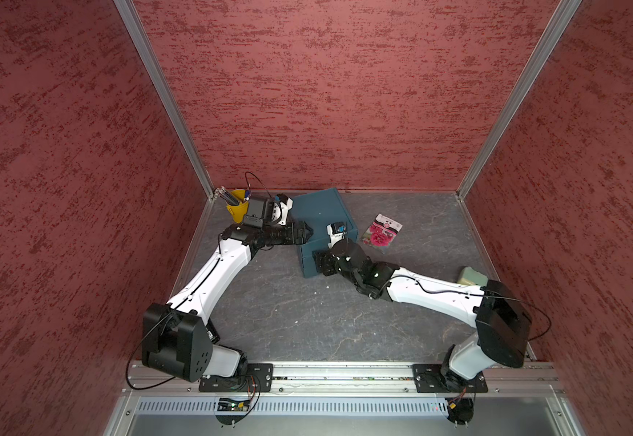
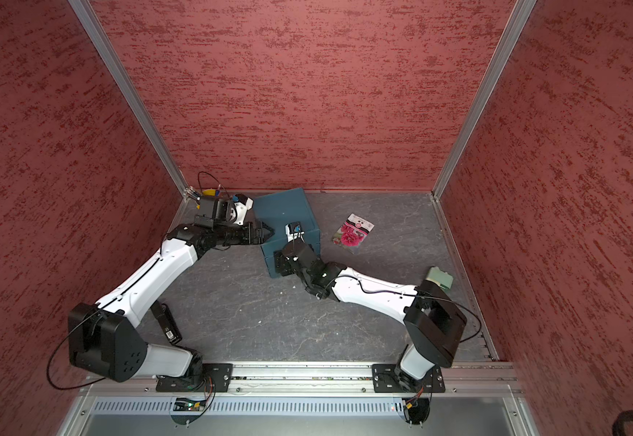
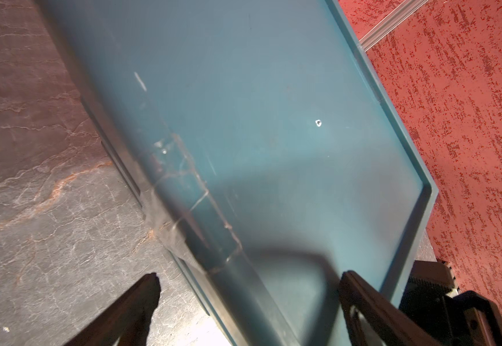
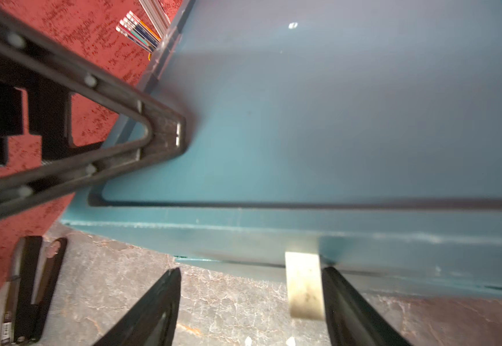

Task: Take the seed bags out of the drawer
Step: Close the drawer in the storage box.

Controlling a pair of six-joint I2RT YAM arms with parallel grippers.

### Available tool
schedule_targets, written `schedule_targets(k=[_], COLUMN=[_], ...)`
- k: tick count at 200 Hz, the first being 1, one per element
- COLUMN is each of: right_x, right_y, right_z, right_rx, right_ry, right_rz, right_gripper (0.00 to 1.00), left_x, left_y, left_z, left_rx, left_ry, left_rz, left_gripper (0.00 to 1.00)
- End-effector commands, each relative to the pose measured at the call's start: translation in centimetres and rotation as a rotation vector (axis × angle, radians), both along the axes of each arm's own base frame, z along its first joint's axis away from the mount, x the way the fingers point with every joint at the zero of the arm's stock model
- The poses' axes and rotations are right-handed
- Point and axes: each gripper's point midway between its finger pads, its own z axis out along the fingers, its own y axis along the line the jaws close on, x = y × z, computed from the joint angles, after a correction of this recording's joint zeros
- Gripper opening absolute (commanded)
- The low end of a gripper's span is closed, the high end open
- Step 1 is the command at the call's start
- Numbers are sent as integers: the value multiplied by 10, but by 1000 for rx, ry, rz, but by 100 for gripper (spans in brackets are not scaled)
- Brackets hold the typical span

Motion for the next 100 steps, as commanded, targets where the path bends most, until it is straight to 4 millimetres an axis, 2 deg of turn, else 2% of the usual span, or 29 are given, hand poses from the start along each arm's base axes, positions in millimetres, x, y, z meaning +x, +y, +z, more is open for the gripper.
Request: schedule_targets(k=[1, 15, 22, 26, 58, 73, 100], right_x=[-14, -25, -29, -33, -53, -57, -52], right_y=[-11, -17, -19, -22, -27, -25, -22], right_z=[10, 5, -6, 1, -18, -24, -34], right_rx=[86, 111, 110, 131, 238, 296, 423], right_ry=[57, 110, 149, 152, 283, 326, 385], right_rz=[-2, -3, -8, -7, -23, -32, -67], right_gripper=[79, 81, 83, 83, 83, 83, 80], left_x=[-9, -9, -9, -9, -8, -8, -9], left_y=[7, 6, 7, 7, 7, 7, 6], left_z=[-8, -8, -7, -7, -7, -7, -7], left_rx=[23, 23, 24, 24, 25, 22, 19], left_ry=[28, 27, 25, 24, 22, 23, 24], left_rz=[2, 2, 4, 4, 6, 6, 6], left_gripper=[97, 97, 97, 97, 97, 97, 97])
